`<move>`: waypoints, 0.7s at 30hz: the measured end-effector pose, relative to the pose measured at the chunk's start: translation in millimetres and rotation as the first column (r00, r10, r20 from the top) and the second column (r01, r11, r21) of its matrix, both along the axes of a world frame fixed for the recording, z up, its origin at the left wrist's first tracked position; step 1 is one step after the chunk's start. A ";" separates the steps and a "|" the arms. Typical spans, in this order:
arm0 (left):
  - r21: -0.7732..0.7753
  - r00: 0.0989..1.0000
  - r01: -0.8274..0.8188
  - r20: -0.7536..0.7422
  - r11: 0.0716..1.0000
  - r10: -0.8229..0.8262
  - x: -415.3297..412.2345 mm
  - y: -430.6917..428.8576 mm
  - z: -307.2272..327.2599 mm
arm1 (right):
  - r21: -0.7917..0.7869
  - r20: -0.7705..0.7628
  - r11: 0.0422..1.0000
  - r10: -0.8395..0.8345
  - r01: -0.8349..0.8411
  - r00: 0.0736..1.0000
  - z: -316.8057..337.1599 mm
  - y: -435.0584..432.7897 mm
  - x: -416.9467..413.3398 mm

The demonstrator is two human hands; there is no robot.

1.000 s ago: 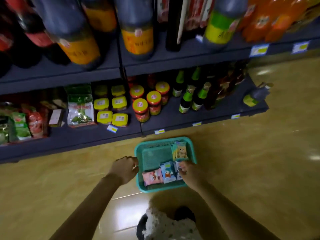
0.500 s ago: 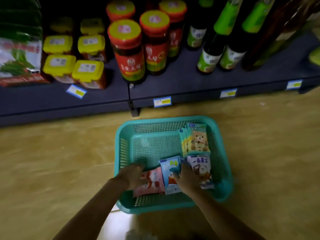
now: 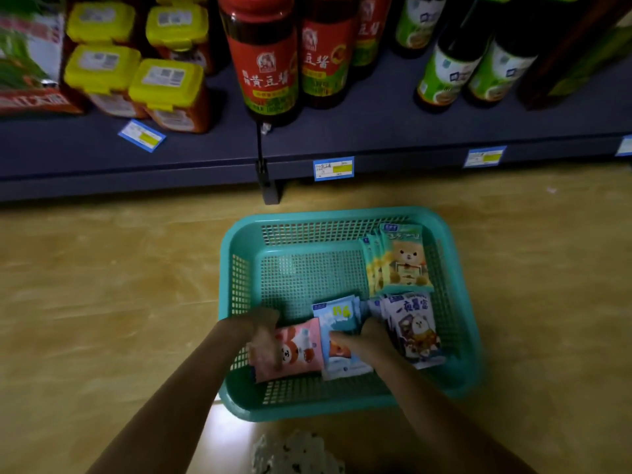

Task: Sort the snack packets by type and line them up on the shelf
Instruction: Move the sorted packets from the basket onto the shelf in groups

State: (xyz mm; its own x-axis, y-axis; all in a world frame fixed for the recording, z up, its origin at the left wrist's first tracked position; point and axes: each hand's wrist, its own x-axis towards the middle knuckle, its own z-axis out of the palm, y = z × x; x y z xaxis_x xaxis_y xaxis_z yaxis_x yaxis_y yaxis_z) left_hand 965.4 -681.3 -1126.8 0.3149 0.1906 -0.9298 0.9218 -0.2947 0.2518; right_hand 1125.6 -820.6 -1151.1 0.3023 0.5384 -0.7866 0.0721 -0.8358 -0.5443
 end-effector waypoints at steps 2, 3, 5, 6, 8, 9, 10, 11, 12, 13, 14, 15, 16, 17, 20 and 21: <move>0.046 0.999 0.038 -0.005 0.998 -0.038 0.9 -0.9 1.5 | -0.006 -0.025 1.000 -0.027 0.026 0.999 2.7 2.1 -0.4; 0.065 0.997 0.080 0.008 0.995 -0.081 2.0 -1.9 5.1 | -0.005 -0.036 0.999 -0.035 0.034 0.999 4.2 3.1 0.1; 0.068 0.992 0.116 0.046 0.991 -0.119 1.8 -5.1 9.5 | 0.001 -0.066 0.998 -0.064 0.064 0.996 6.6 4.7 0.5; 0.062 0.992 0.106 0.062 0.992 -0.109 0.7 -6.4 10.0 | 0.008 -0.076 0.996 -0.090 0.091 0.993 6.2 5.2 0.2; 0.054 0.992 0.085 0.083 0.995 -0.090 -1.2 -9.5 14.6 | 0.019 -0.073 0.990 -0.135 0.136 0.988 7.4 5.1 -2.4; 0.038 0.994 0.067 0.084 0.997 -0.070 -2.9 -10.7 15.8 | 0.027 -0.071 0.989 -0.146 0.149 0.987 8.4 4.4 -4.0; 0.011 0.996 0.040 0.086 0.999 -0.041 -4.5 -11.6 16.0 | 0.037 -0.073 0.987 -0.155 0.158 0.985 8.6 3.3 -5.2; -0.030 0.997 0.000 0.081 1.000 0.002 -6.2 -11.5 16.8 | 0.044 -0.070 0.987 -0.153 0.156 0.986 9.1 2.0 -5.6; -0.075 0.996 -0.033 0.081 0.997 0.039 -7.5 -10.9 18.4 | 0.050 -0.068 0.987 -0.152 0.156 0.986 8.7 0.8 -5.4; -0.114 0.995 -0.048 0.083 0.992 0.058 -8.8 -10.1 20.5 | 0.053 -0.063 0.988 -0.145 0.148 0.987 9.1 -0.6 -4.6; -0.132 0.994 -0.046 0.088 0.990 0.058 -10.2 -8.8 22.7 | 0.057 -0.060 0.988 -0.141 0.144 0.988 9.6 -1.4 -3.5; -0.130 0.994 -0.034 0.100 0.991 0.048 -11.3 -7.8 25.5 | 0.056 -0.057 0.989 -0.134 0.137 0.989 10.6 -2.2 -2.4; -0.125 0.993 -0.029 0.112 0.992 0.043 -12.4 -7.4 28.0 | 0.055 -0.058 0.989 -0.134 0.137 0.989 11.1 -2.5 -1.7; -0.123 0.991 -0.041 0.118 0.992 0.055 -14.1 -7.3 29.5 | 0.056 -0.064 0.989 -0.134 0.138 0.989 11.5 -3.0 -1.3; -0.080 0.973 -0.129 0.182 0.988 0.142 -20.5 -7.1 29.9 | 0.069 -0.051 0.985 -0.157 0.161 0.986 9.6 -4.4 -1.8; -0.088 0.950 -0.203 0.223 0.975 0.218 -23.4 -6.7 30.0 | 0.075 -0.040 0.983 -0.167 0.169 0.985 8.5 -4.7 -1.5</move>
State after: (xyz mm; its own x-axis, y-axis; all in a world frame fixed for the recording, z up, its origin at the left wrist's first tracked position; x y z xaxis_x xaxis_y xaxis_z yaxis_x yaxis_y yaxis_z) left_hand 942.0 -688.0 -1096.8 0.4806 0.2189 -0.8492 0.8761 -0.0764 0.4761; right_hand 1124.1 -825.3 -1142.6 0.3680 0.5417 -0.7557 -0.0852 -0.7897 -0.6075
